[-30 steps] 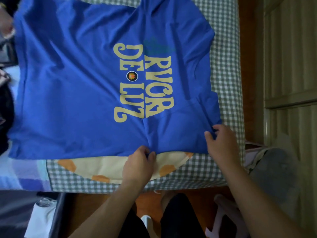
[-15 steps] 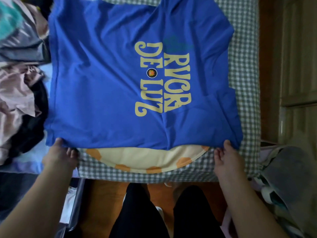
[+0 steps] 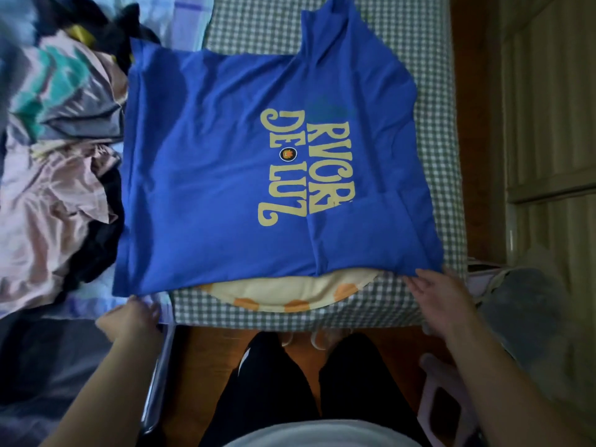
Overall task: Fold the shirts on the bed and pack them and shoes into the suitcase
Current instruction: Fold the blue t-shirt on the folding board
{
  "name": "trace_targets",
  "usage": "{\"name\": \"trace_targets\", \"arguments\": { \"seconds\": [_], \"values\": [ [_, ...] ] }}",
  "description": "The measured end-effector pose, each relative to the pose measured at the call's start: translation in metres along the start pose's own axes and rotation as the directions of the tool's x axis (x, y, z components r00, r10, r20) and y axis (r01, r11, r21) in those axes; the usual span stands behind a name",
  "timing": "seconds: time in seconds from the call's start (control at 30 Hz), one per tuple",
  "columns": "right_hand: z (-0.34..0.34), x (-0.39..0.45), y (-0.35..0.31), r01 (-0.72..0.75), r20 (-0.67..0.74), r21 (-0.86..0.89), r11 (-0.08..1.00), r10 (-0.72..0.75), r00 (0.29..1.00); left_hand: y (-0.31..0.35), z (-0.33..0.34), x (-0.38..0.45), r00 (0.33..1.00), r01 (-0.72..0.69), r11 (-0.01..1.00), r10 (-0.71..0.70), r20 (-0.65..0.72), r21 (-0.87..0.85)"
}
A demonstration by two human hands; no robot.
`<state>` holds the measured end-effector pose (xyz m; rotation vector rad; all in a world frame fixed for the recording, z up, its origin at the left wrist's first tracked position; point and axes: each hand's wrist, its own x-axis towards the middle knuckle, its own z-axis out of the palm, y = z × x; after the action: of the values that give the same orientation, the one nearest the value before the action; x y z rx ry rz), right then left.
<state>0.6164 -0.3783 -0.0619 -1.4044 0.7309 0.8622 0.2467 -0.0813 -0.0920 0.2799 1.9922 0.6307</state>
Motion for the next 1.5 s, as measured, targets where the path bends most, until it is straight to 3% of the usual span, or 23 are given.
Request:
{"name": "trace_targets", "arguments": {
  "seconds": [0.07,0.1,0.13,0.17,0.23,0.3,0.33,0.37,0.43,0.6,0.77,0.8,0.87,0.9,0.97,1.0,1.03,1.1,1.17,1.2,1.27,1.37,1.5],
  "values": [
    [0.008,0.000,-0.016,-0.062,0.044,-0.078,0.995,0.065,0.997,-0.017,0.019,-0.018,0.952,-0.210,0.904,0.275,-0.132,0.372],
    [0.011,0.004,-0.026,-0.084,0.029,-0.100,0.991,0.088,0.996,-0.029,0.035,-0.032,0.894,-0.386,0.758,0.448,0.010,0.526],
    [0.012,0.012,-0.035,-0.076,0.015,-0.116,0.990,0.079,0.997,-0.044,0.053,-0.052,0.785,-0.598,0.561,0.556,0.274,0.573],
    [0.012,0.021,-0.045,-0.061,-0.012,-0.115,0.991,0.060,0.998,-0.062,0.074,-0.069,0.618,-0.779,0.366,0.585,0.526,0.509],
    [0.011,0.045,-0.059,-0.056,-0.058,-0.145,0.988,0.048,0.997,-0.096,0.114,-0.105,0.243,-0.967,0.044,0.466,0.851,0.252],
    [0.013,0.067,-0.069,-0.097,-0.051,-0.190,0.977,0.089,0.995,-0.128,0.154,-0.128,-0.073,-0.976,-0.218,0.284,0.956,-0.010],
    [0.016,0.076,-0.075,-0.129,-0.026,-0.226,0.965,0.127,0.992,-0.142,0.171,-0.135,-0.162,-0.939,-0.333,0.196,0.967,-0.090],
    [0.020,0.084,-0.081,-0.160,0.008,-0.268,0.950,0.168,0.986,-0.159,0.185,-0.136,-0.208,-0.891,-0.434,0.123,0.970,-0.136],
    [0.029,0.097,-0.091,-0.195,0.113,-0.353,0.915,0.249,0.962,-0.181,0.205,-0.132,-0.215,-0.804,-0.573,0.032,0.976,-0.158],
    [0.040,0.122,-0.100,-0.189,0.310,-0.346,0.919,0.302,0.901,-0.207,0.214,-0.112,-0.218,-0.734,-0.656,-0.019,0.976,-0.176],
    [0.032,0.137,-0.116,0.007,0.241,-0.044,0.999,0.003,0.970,-0.202,0.213,-0.122,-0.190,-0.720,-0.675,-0.027,0.981,-0.158],
    [0.027,0.139,-0.115,0.089,0.192,-0.077,0.993,-0.073,0.979,-0.201,0.212,-0.128,-0.168,-0.728,-0.670,-0.026,0.985,-0.142],
    [0.015,0.138,-0.114,0.225,0.042,-0.316,0.922,-0.223,0.974,-0.200,0.212,-0.148,-0.149,-0.767,-0.632,0.012,0.989,-0.108],
    [0.011,0.135,-0.115,0.265,-0.011,-0.452,0.852,-0.302,0.953,-0.201,0.214,-0.161,-0.186,-0.787,-0.605,0.044,0.982,-0.122],
    [0.011,0.135,-0.123,0.301,-0.069,-0.630,0.716,-0.438,0.896,-0.211,0.224,-0.193,-0.343,-0.773,-0.592,0.085,0.935,-0.230],
    [0.016,0.139,-0.130,0.341,-0.040,-0.651,0.678,-0.479,0.877,-0.220,0.231,-0.210,-0.396,-0.749,-0.605,0.082,0.915,-0.270],
    [0.025,0.147,-0.140,0.389,0.019,-0.653,0.649,-0.500,0.866,-0.228,0.239,-0.225,-0.405,-0.737,-0.615,0.071,0.911,-0.280],
    [0.053,0.168,-0.165,0.438,0.157,-0.670,0.599,-0.463,0.872,-0.244,0.259,-0.245,-0.314,-0.764,-0.616,0.096,0.945,-0.192],
    [0.086,0.200,-0.190,0.455,0.271,-0.689,0.564,-0.381,0.884,-0.253,0.281,-0.254,-0.156,-0.806,-0.591,0.183,0.971,-0.019],
    [0.103,0.215,-0.201,0.452,0.311,-0.690,0.565,-0.332,0.890,-0.255,0.290,-0.258,-0.084,-0.820,-0.569,0.212,0.974,0.053],
    [0.136,0.237,-0.217,0.417,0.351,-0.650,0.636,-0.235,0.906,-0.257,0.305,-0.262,-0.003,-0.832,-0.537,0.248,0.969,0.135],
    [0.171,0.250,-0.228,0.318,0.407,-0.607,0.729,-0.059,0.912,-0.251,0.315,-0.267,0.042,-0.863,-0.485,0.218,0.975,0.146],
    [0.190,0.258,-0.234,0.215,0.405,-0.688,0.693,0.120,0.906,-0.246,0.312,-0.265,0.040,-0.932,-0.343,0.232,0.972,0.120]
  ]
}}
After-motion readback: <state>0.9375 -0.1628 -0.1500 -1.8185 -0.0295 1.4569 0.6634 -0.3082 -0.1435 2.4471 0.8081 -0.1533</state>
